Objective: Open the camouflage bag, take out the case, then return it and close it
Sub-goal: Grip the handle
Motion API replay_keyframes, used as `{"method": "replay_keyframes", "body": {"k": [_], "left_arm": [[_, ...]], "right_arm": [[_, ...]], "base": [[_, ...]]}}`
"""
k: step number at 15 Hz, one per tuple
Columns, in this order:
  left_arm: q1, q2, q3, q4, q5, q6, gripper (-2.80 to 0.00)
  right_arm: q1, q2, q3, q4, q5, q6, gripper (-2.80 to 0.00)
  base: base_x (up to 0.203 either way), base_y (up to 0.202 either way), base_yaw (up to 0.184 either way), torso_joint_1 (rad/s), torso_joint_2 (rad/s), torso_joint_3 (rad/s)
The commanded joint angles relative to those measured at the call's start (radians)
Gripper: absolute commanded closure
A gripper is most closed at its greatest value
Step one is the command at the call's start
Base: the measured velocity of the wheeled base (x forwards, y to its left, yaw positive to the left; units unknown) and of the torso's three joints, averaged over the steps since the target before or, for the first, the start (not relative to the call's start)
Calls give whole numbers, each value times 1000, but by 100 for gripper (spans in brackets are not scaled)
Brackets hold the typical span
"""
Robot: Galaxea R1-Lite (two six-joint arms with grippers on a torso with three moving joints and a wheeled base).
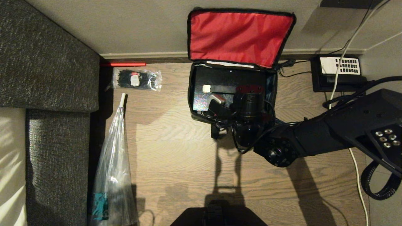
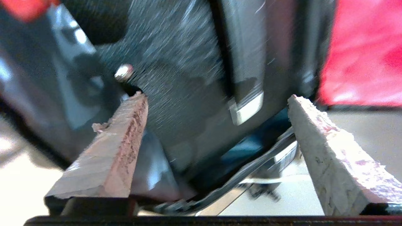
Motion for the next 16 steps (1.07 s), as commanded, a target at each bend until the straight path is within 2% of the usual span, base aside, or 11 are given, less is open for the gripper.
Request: {"method": "replay_keyframes", "body": {"k": [1,3,5,9,11,16], "left_arm": [[0,-2,3,0,0,0,0],[0,-2,3,0,0,0,0],[0,-1,3,0,0,-1,0],[0,0,3,0,0,0,0],[0,-2,3,0,0,0,0],[0,-2,3,0,0,0,0]], "right_arm": [[0,9,-9,-49,35,-64,-280],[-3,36,-9,-123,48,-162,-280],[-4,55,-12,-179,44,-218,-280],[-20,90,10,-356,0,-391,-280],[-19,97,3,-377,-75,-406,-280],[-18,130,-30,-461,-94,-394,-280]], "base": [[0,0,0,0,0,0],[0,0,0,0,0,0],[0,0,0,0,0,0],[0,0,0,0,0,0],[0,0,0,0,0,0],[0,0,0,0,0,0]]}}
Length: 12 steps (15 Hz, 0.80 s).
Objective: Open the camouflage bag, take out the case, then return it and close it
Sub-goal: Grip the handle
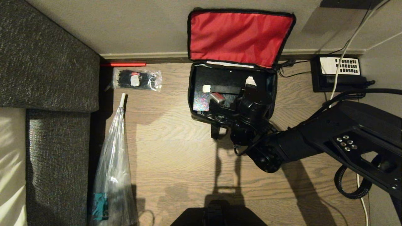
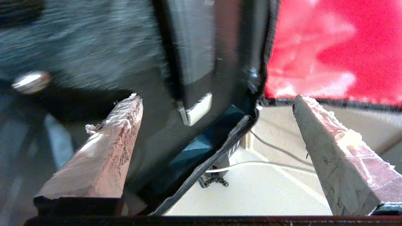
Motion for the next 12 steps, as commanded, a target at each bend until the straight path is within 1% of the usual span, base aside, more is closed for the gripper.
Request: {"method": "replay_keyframes", "body": {"k": [1,3,4,6,8,11,12], "left_arm": [[0,-2,3,0,0,0,0],[0,-2,3,0,0,1,0],[0,-2,3,0,0,1,0],[0,-1,3,0,0,1,0],[0,-2,3,0,0,1,0],[0,-2,3,0,0,0,0],[0,-2,3,0,0,1,0]], "right_arm": [[1,25,-23,-45,-2,-7,-280],[-1,33,-35,-55,1,-3,-280],[-1,44,-39,-74,14,-6,-280],[-1,60,-39,-72,67,9,-280],[-1,85,-60,-72,79,20,-280],[-6,124,-137,-82,117,-4,-280],[-18,140,-147,-87,139,-25,-280]], "base": [[0,0,0,0,0,0],[0,0,0,0,0,0],[0,0,0,0,0,0],[0,0,0,0,0,0],[0,0,0,0,0,0],[0,0,0,0,0,0],[0,0,0,0,0,0]]}}
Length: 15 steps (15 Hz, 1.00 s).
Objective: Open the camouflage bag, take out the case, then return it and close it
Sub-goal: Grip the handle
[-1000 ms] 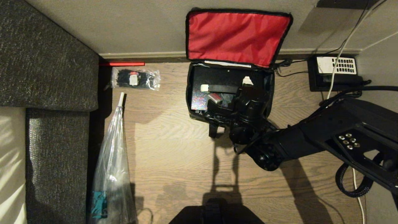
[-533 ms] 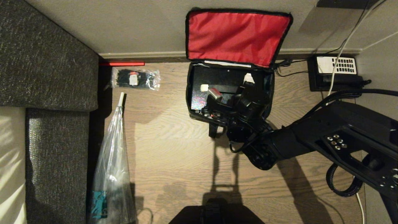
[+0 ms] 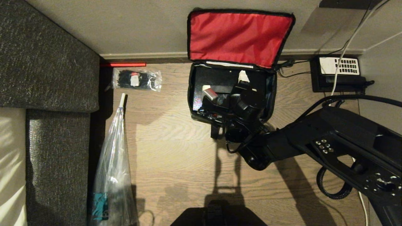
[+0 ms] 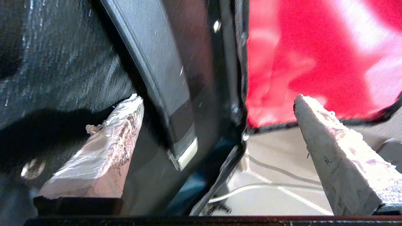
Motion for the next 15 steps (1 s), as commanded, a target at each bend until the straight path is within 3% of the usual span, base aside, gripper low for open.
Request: {"method": "replay_keyframes", "body": {"k": [1,5,10,15], "left_arm": [[0,-1,3,0,0,0,0],[0,-2,3,0,0,0,0],[0,-2,3,0,0,0,0],[0,-2,3,0,0,0,0]], "right_arm": [[-19,45,-27,-11,26,-33,-280],[-67,77,-59,-19,101,-124,-280],[-83,114,-92,-23,117,-182,-280],[-84,119,-85,-26,29,-173,-280]], "base": [[0,0,0,0,0,0],[0,0,0,0,0,0],[0,0,0,0,0,0],[0,0,0,0,0,0]]}}
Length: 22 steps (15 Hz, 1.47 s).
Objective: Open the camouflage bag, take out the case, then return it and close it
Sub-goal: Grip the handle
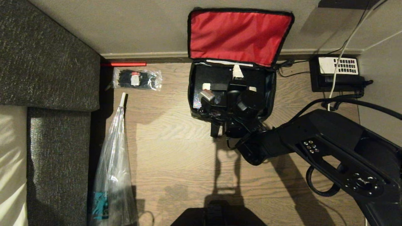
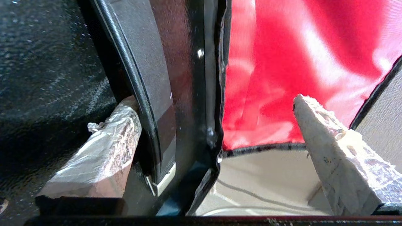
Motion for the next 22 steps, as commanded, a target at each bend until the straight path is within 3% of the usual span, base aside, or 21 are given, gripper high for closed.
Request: {"method": "replay_keyframes", "body": {"k": [1,7,13,20,22], "left_arm": [[0,0,2,0,0,0,0],[0,-2,3,0,0,0,0],[0,-2,2,0,0,0,0],[0,-2,3,0,0,0,0],[0,-2,2,0,0,-1,0]], "right_arm": [[2,15,23,-3,-48,7,-280],[-7,111,10,-24,-120,20,-280],[5,185,-98,-47,-157,16,-280],[1,218,-217,-37,-159,1,-280],[-21,232,-290,-46,-151,-46,-280]], "base": [[0,0,0,0,0,0],[0,0,0,0,0,0],[0,0,0,0,0,0],[0,0,0,0,0,0],[0,0,0,0,0,0]]}}
